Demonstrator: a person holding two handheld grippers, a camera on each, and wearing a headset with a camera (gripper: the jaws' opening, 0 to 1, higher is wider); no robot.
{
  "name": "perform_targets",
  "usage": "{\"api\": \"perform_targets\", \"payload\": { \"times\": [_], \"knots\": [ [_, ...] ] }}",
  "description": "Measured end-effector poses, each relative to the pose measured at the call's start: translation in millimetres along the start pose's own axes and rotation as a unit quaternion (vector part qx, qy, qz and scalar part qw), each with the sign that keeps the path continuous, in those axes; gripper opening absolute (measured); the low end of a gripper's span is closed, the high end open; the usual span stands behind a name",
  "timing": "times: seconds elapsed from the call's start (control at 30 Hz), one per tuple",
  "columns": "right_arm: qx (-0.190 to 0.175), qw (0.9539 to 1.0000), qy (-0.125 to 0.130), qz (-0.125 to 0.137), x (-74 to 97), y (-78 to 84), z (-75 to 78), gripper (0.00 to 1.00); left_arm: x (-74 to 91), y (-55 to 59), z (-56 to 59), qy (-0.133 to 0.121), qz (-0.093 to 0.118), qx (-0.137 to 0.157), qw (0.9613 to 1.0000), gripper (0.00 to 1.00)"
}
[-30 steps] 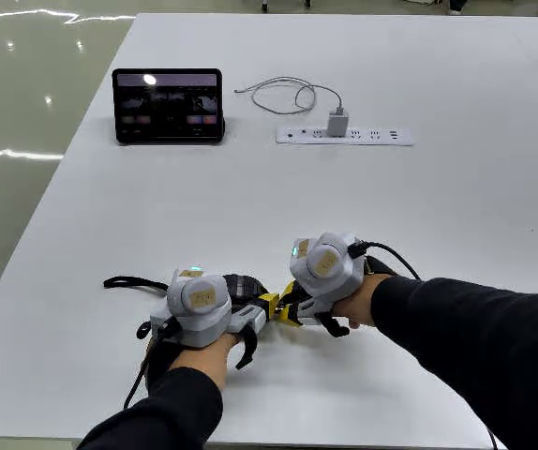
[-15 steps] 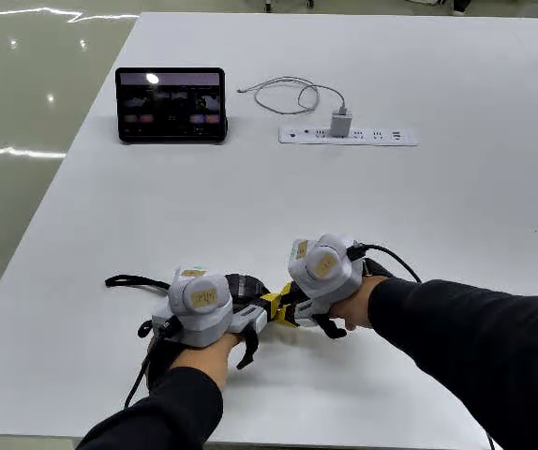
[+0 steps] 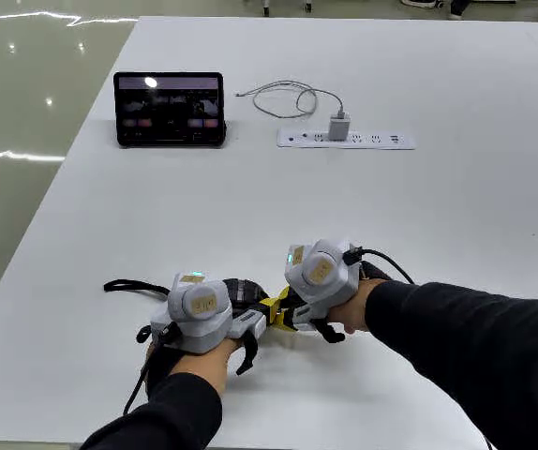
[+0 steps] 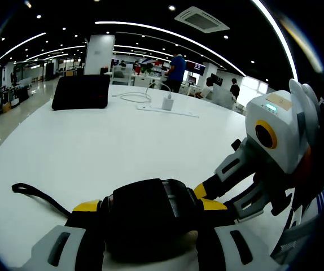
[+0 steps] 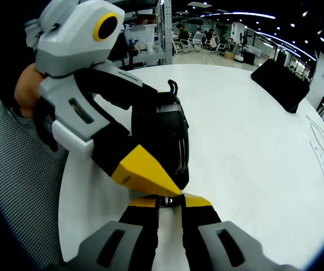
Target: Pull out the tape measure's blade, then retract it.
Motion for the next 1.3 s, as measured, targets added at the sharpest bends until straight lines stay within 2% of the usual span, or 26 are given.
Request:
{"api": "perform_targets", "payload": {
  "times": [0.3,0.53,0.77,0.83,0.87,0.93,1.07,1.13,1.3],
  "knots": [
    [0.009,1.0,0.001,-0.004,-0.7,-0.4,0.1,0.11,0.0,-0.2,-0.2,0.0,0.001,-0.001,1.0,0.62],
    [0.001,1.0,0.005,-0.005,-0.6,-0.2,0.2,0.12,0.0,-0.1,-0.4,0.0,0.001,-0.001,1.0,0.62],
    [0.014,0.9998,0.001,-0.01,-1.0,-0.9,0.4,0.13,0.1,0.1,-0.3,0.0,0.001,-0.001,1.0,0.62],
    [0.012,0.9999,0.006,-0.009,-0.2,-0.5,1.6,0.17,0.2,0.2,-0.2,0.0,0.001,-0.001,1.0,0.62],
    [0.012,0.9999,-0.005,0.003,0.1,-2.5,-1.4,0.19,0.1,0.1,-0.1,0.0,0.002,0.0,1.0,0.62],
    [0.011,0.9999,-0.011,0.003,1.4,-2.4,-3.8,0.24,0.2,0.1,-0.1,0.0,0.001,-0.001,1.0,0.62],
    [0.004,1.0,-0.005,0.005,2.5,-3.3,-1.4,0.41,0.2,0.2,0.0,0.0,0.002,-0.001,1.0,0.62],
    [-0.011,0.9999,-0.011,0.004,3.6,-2.2,-2.1,0.44,0.1,0.3,0.0,0.0,0.002,-0.001,1.0,0.63],
    [-0.015,0.9999,-0.006,-0.001,6.3,0.2,-3.5,0.53,0.6,0.4,0.5,-0.001,0.002,-0.003,1.0,0.63]
  ]
}}
Point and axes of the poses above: the centre of the closed fingertips' face, and the gripper's own axes: x roughly backward along the fingers, z roughly to its right, y roughly out of its underside, the point moved 5 cm from there along x, roughly backward along the fingers, and after that the axes turned 3 degrees about z, right-handed, at the moved point
